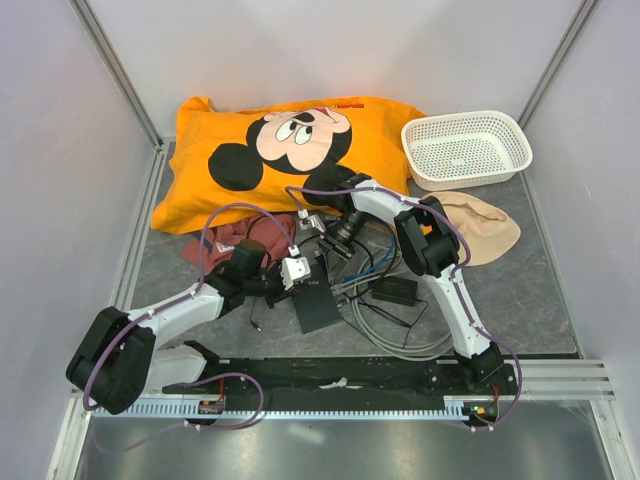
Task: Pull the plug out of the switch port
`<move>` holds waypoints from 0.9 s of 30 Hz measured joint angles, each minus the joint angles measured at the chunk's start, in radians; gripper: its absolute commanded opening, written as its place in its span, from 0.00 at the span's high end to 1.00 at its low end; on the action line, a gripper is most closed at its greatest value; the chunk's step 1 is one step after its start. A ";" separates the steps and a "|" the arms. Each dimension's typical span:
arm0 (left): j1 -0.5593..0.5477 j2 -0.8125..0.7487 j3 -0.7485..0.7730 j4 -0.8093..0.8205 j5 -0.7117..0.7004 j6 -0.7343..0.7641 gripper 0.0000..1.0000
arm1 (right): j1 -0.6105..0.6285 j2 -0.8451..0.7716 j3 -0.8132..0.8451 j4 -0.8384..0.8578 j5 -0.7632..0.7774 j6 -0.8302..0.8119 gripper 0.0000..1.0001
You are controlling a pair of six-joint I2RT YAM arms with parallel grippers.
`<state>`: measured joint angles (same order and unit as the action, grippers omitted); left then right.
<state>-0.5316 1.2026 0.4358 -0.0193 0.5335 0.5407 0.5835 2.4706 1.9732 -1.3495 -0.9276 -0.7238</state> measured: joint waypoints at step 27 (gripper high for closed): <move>0.000 0.007 0.005 0.000 0.000 0.000 0.99 | 0.016 -0.011 -0.050 -0.005 -0.003 -0.012 0.64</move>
<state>-0.5316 1.2098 0.4404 -0.0189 0.5339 0.5407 0.5995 2.4599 1.9232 -1.3540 -0.9302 -0.7361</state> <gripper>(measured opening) 0.022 0.366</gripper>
